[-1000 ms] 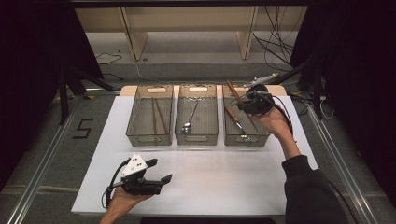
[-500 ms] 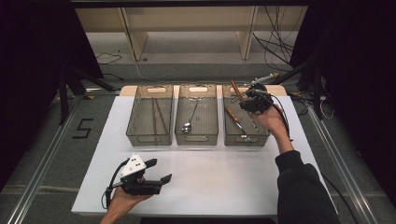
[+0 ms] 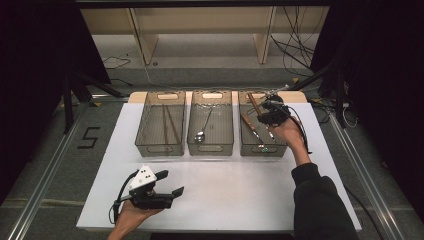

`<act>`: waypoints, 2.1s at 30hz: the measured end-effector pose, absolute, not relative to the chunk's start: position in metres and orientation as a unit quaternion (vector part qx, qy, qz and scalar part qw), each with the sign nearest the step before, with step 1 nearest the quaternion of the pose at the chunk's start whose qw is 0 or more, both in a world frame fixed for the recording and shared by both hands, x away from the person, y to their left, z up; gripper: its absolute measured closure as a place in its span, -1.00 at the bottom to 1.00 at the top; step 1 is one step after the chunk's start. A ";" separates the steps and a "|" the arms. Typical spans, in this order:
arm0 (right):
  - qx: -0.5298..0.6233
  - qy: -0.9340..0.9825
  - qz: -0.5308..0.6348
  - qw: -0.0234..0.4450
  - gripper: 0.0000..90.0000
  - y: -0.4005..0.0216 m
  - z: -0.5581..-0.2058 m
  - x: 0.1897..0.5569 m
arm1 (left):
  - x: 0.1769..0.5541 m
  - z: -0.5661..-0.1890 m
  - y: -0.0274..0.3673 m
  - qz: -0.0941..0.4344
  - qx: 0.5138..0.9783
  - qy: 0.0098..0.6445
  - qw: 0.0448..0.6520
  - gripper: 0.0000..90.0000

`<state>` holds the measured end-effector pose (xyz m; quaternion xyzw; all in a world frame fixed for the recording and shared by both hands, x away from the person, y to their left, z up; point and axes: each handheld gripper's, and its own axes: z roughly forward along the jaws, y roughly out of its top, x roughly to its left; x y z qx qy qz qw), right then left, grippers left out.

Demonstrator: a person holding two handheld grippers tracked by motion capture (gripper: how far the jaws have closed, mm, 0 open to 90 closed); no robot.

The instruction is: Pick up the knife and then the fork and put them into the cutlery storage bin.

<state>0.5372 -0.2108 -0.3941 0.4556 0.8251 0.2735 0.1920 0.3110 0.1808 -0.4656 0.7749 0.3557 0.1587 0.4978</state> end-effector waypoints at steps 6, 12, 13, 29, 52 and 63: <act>0.464 0.825 0.264 0.186 0.79 -0.213 -0.402 0.537 | 0.311 -0.466 0.179 0.158 0.775 0.356 0.497 -0.58; 0.470 0.825 0.260 0.176 0.79 -0.213 -0.407 0.537 | 0.311 -0.467 0.179 0.158 0.776 0.356 0.496 -0.58; 0.469 0.825 0.259 0.176 0.79 -0.214 -0.408 0.537 | 0.311 -0.467 0.179 0.158 0.777 0.355 0.496 -0.59; 0.476 0.825 0.258 0.160 0.29 -0.211 -0.410 0.534 | 0.311 -0.467 0.179 0.157 0.777 0.356 0.496 -0.58; 0.374 0.788 0.463 0.159 -0.21 -0.214 -0.401 0.424 | 0.313 -0.468 0.178 0.155 0.774 0.362 0.497 -0.59; 0.350 0.758 0.529 0.149 -0.28 -0.223 -0.403 0.375 | 0.312 -0.467 0.181 0.153 0.770 0.363 0.502 -0.59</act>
